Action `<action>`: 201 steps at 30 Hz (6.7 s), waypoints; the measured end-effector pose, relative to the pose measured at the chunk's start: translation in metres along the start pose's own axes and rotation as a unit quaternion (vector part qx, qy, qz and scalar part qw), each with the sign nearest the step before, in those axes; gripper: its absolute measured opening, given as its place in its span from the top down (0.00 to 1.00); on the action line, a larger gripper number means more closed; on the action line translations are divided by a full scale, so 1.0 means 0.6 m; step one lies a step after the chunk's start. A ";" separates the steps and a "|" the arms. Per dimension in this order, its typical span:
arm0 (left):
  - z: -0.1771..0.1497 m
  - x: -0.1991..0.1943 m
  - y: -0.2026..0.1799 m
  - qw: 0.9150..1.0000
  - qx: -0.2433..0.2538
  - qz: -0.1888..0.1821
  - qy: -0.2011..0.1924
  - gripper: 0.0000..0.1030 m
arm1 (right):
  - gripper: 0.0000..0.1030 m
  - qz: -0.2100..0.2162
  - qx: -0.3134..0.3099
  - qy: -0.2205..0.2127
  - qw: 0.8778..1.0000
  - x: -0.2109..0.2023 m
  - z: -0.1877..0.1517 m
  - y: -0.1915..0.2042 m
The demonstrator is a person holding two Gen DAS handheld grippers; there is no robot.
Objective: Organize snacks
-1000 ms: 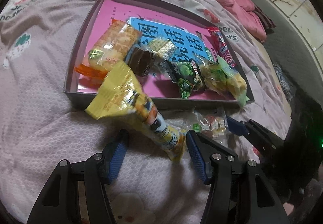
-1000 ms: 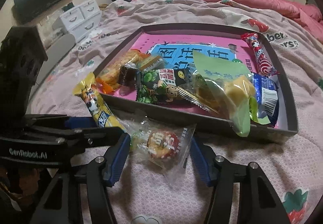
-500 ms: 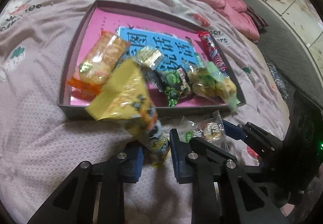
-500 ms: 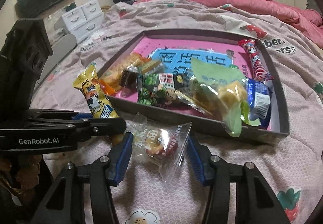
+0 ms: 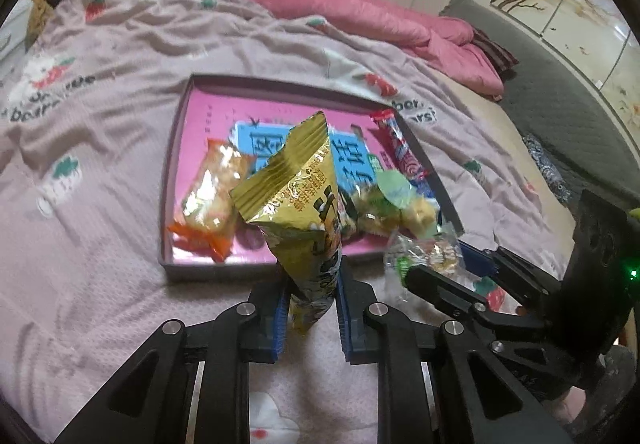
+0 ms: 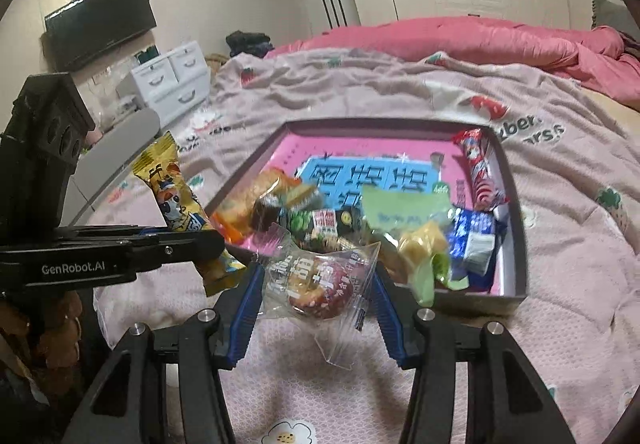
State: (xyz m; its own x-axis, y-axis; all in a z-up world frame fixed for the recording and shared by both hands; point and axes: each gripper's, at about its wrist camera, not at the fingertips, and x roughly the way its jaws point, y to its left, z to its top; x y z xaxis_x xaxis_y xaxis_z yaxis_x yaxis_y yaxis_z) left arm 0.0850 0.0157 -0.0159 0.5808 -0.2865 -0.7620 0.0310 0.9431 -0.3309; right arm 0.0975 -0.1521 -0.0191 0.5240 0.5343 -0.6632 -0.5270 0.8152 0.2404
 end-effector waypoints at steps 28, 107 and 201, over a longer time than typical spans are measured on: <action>0.053 0.023 0.013 0.999 -0.005 0.033 -0.022 0.79 | 0.48 -0.041 0.074 -0.086 0.993 -0.057 0.053 -0.106; 0.065 0.099 0.032 0.999 0.005 0.046 -0.004 0.79 | 0.48 -0.081 0.099 -0.008 0.992 0.066 0.054 -0.159; -0.081 -0.107 -0.031 0.994 0.020 0.103 -0.031 0.26 | 0.02 -0.137 0.015 -0.033 0.990 -0.120 -0.045 0.039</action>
State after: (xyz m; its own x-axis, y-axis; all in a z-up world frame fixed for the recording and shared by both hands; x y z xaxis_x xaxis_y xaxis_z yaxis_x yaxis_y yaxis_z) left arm 0.0073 0.0082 0.0122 0.6275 -0.0774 -0.7747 -0.0620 0.9869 -0.1488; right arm 0.0291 -0.1776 0.0152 0.6874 0.3048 -0.6592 -0.3390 0.9374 0.0799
